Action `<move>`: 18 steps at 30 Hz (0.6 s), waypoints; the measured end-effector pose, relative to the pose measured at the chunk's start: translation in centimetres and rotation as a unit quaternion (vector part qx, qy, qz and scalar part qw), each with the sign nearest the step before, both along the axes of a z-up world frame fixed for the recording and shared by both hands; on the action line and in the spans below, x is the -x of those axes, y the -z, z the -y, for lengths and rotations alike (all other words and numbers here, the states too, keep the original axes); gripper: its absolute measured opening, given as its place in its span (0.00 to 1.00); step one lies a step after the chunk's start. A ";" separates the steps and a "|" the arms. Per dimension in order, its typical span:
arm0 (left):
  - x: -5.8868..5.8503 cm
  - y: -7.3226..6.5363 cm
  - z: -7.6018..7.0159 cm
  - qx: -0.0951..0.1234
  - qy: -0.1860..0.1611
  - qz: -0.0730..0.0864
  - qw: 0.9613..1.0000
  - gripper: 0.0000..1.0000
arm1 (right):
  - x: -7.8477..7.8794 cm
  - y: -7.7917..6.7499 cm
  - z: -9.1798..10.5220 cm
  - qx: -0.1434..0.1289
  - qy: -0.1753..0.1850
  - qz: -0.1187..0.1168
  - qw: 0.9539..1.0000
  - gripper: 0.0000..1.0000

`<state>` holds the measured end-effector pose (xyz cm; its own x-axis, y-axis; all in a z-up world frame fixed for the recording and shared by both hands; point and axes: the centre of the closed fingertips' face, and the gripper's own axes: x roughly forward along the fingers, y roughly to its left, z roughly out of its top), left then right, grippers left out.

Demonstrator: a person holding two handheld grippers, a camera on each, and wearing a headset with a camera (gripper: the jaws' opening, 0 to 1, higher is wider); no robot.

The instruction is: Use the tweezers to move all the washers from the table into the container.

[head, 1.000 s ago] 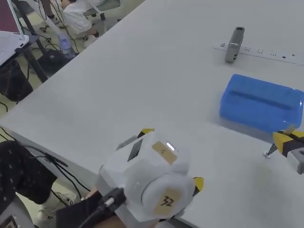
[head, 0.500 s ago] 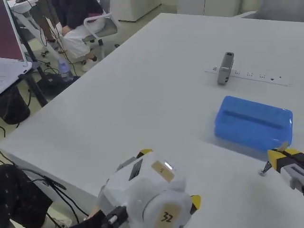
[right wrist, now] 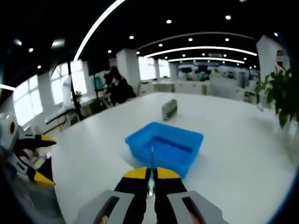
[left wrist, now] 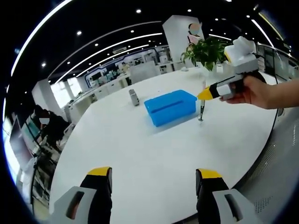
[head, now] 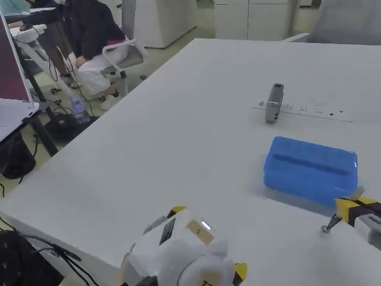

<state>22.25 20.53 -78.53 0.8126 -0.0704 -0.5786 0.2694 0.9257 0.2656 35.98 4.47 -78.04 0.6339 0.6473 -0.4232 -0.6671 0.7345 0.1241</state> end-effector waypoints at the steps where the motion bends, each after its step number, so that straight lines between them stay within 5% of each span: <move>1: 0.0 0.0 0.1 0.001 0.001 0.000 1.000 0.75 | 0.1 -0.4 -0.1 -0.006 0.000 0.000 1.000 0.00; 11: 0.0 -0.1 0.2 0.008 0.003 0.003 1.000 0.77 | -0.9 -5.1 -0.9 -0.023 -0.015 0.044 0.999 0.00; 18: 0.0 -0.1 0.3 0.007 0.004 0.004 1.000 0.77 | -2.8 -7.2 -1.6 0.007 -0.025 0.091 0.995 0.00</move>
